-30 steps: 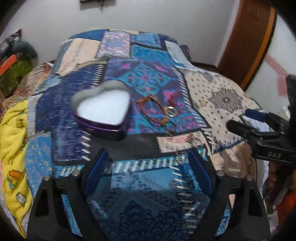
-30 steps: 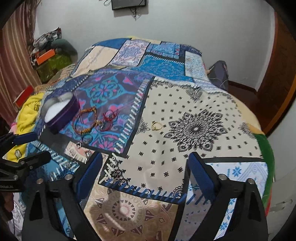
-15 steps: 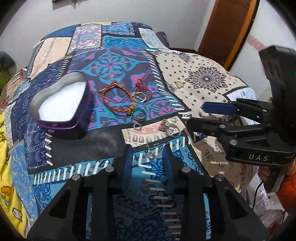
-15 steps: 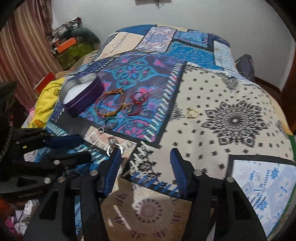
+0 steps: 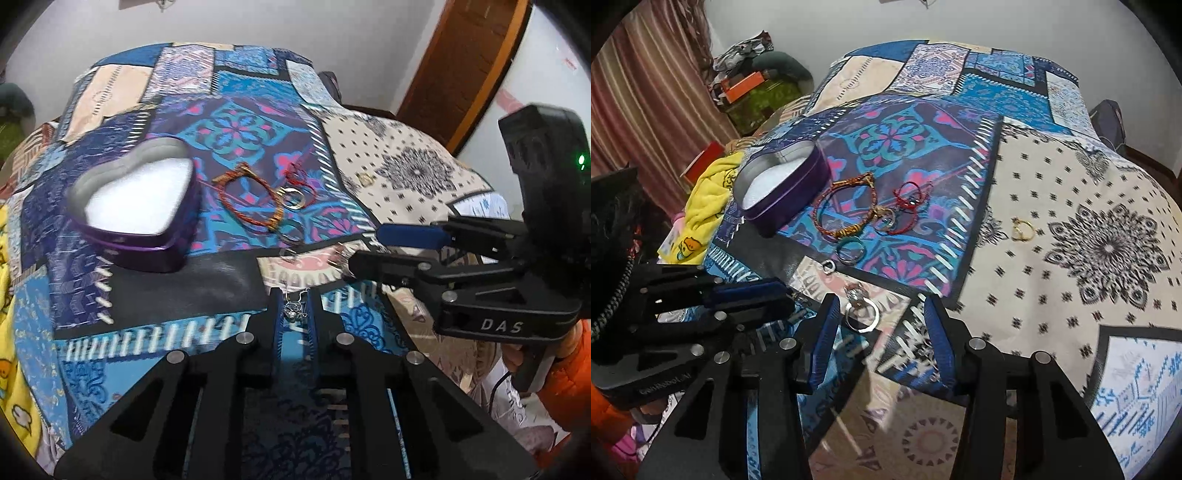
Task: Organize jewelry
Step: 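Carry the earring and ring in both tools over the heart tin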
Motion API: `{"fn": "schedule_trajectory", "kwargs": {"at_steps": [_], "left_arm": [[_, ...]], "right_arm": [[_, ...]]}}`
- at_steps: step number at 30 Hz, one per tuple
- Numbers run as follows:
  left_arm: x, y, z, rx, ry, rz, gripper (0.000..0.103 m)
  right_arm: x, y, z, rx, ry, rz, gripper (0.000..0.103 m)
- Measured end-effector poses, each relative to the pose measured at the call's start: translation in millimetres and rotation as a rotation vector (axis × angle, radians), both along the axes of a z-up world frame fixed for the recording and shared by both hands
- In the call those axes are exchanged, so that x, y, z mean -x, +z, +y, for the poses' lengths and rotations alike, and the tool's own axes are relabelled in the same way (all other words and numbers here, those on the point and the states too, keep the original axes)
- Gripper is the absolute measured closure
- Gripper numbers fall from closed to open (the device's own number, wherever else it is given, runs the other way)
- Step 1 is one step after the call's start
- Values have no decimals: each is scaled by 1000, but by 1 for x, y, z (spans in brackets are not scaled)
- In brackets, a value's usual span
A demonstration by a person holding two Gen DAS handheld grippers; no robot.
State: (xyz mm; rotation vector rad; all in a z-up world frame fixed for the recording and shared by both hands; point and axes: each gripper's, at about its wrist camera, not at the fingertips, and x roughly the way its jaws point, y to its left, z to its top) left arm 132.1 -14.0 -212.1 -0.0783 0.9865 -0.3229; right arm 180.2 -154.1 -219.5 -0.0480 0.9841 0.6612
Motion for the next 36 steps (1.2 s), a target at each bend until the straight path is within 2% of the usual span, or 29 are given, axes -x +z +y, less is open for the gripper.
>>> {"fn": "schedule_trajectory", "kwargs": {"at_steps": [2, 4, 7, 13, 15, 26, 36], "left_arm": [[1, 4, 6, -2, 23, -14, 92], [2, 7, 12, -5, 39, -29, 92], [2, 13, 17, -7, 56, -50, 92], [3, 19, 19, -6, 63, -75, 92], [4, 24, 20, -2, 69, -89, 92], [13, 56, 34, 30, 141, -183, 92], [18, 85, 55, -1, 199, -285, 92]], "right_arm": [[-1, 0, 3, -6, 14, 5, 61], [-3, -2, 10, 0, 32, 13, 73], [-4, -6, 18, 21, 46, 12, 84], [-1, -2, 18, 26, 41, -2, 87], [0, 2, 17, 17, 39, -4, 93], [6, 33, 21, -23, 14, -72, 93], [3, 65, 37, -94, 4, -144, 93]]}}
